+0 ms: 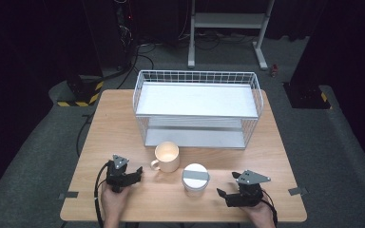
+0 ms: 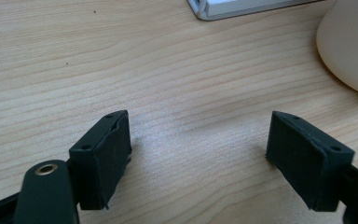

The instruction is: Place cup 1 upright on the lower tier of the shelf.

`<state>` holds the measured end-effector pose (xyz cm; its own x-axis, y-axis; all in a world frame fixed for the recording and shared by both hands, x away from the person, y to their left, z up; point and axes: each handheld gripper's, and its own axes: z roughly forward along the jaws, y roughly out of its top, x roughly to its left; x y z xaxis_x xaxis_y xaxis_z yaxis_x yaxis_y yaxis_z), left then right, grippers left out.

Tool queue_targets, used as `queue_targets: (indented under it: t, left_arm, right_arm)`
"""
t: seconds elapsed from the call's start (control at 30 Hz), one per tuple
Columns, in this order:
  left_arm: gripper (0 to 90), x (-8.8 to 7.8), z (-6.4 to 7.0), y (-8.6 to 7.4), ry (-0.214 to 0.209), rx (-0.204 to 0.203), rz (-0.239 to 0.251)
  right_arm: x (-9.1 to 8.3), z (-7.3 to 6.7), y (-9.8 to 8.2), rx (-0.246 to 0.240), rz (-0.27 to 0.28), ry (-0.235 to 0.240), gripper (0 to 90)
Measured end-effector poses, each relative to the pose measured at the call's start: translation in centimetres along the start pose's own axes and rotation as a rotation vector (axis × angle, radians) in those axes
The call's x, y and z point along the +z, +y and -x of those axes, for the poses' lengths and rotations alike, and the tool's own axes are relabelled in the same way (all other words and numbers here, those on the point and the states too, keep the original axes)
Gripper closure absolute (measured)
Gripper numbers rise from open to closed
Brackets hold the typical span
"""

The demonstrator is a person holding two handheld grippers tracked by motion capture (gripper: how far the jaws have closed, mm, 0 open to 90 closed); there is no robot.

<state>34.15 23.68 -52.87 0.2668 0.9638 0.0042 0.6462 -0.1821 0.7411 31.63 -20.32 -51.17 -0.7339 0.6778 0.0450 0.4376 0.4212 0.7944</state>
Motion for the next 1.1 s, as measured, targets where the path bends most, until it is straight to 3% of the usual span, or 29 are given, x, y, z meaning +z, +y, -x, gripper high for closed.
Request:
queue_targets:
  t: [1.1]
  left_arm:
    - [22.5, 0.0, 0.0, 0.0, 0.002, -0.007, 0.003]
  right_arm:
    - [1.8, -3.7, 2.2, -0.092, 0.021, 0.129, 10.0]
